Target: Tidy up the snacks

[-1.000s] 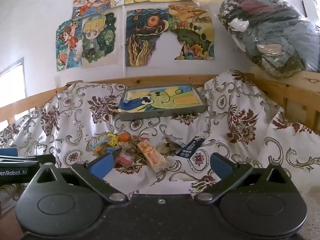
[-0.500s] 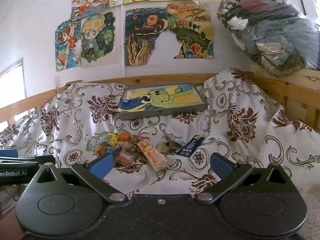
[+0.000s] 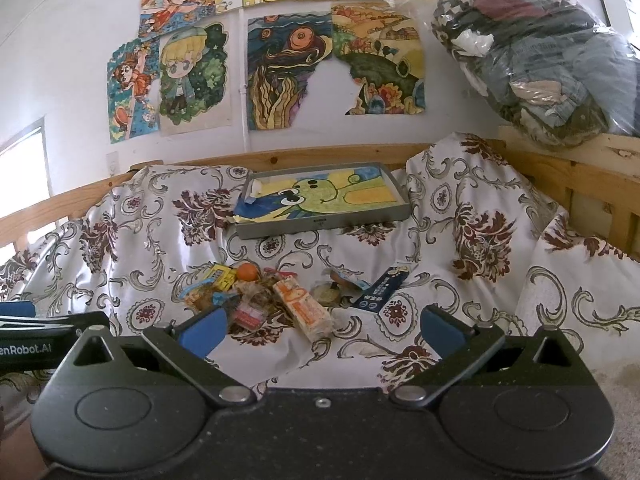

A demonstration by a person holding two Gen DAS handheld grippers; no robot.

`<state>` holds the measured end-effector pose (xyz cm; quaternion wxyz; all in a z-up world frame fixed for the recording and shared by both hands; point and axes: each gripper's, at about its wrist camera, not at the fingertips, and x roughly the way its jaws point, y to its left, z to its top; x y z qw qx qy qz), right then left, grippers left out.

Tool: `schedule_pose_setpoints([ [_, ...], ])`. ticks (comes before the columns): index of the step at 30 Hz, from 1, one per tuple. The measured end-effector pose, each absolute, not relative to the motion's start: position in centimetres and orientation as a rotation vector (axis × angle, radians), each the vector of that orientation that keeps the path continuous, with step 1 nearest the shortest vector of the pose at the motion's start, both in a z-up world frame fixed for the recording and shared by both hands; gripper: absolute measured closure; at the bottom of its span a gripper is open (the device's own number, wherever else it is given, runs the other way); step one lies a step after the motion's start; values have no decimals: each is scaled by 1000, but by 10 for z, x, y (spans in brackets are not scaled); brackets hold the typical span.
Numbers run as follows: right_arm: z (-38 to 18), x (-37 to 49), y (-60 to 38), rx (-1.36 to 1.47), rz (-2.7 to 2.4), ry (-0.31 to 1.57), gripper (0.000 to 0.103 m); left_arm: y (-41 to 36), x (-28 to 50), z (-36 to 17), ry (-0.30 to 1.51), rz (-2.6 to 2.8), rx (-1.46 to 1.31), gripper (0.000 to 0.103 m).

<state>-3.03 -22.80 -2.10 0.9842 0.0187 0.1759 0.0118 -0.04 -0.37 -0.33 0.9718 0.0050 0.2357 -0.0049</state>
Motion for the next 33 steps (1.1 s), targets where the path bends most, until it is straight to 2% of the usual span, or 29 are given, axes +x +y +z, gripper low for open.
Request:
schedule_pose_setpoints([
  [33, -16, -28, -232, 50, 20, 363, 1, -4, 0, -3, 480, -11, 8, 0],
])
